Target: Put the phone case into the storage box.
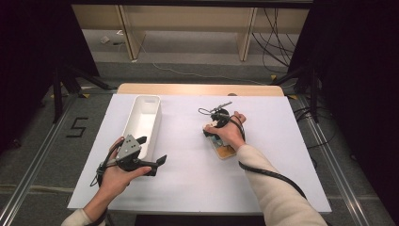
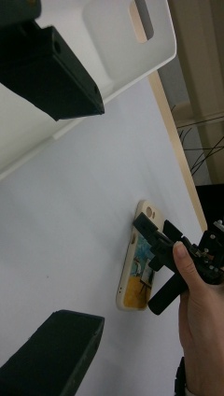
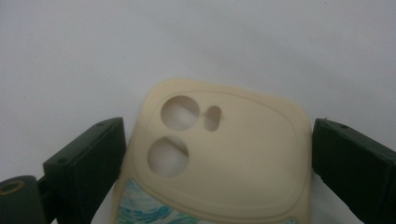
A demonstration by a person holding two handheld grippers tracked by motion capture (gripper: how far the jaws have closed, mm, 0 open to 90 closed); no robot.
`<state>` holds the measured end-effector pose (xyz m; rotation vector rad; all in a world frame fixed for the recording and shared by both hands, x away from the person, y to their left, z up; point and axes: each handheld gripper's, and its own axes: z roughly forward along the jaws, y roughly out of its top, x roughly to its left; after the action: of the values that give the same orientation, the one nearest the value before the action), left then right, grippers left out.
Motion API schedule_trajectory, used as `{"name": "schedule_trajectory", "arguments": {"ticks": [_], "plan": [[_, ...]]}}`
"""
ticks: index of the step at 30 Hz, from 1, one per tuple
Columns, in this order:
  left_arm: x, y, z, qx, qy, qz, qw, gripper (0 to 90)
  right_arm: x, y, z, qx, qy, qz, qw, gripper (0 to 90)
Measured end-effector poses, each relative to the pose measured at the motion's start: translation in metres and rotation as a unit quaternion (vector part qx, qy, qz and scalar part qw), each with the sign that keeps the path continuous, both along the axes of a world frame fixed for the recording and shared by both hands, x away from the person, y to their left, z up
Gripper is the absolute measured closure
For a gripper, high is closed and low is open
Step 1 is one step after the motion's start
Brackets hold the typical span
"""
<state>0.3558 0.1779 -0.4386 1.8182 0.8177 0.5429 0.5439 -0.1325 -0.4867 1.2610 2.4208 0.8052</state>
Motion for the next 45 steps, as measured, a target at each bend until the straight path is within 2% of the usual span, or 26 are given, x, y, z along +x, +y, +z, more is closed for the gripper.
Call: {"name": "schedule_trajectory", "arguments": {"ticks": [30, 45], "plan": [[-0.0001, -0.0006, -0.0004, 0.001, 0.0, 0.0, 1.0, 0.8, 0.0031, 0.0035, 0.0005, -0.013, 0.014, -0.004, 0.9998, 4.6], [-0.0002, -0.0007, -0.0005, 0.001, 0.0, 0.0, 1.0, 0.8, 0.0023, 0.0053, 0.0017, -0.015, 0.019, -0.017, 0.9996, 6.3]]}}
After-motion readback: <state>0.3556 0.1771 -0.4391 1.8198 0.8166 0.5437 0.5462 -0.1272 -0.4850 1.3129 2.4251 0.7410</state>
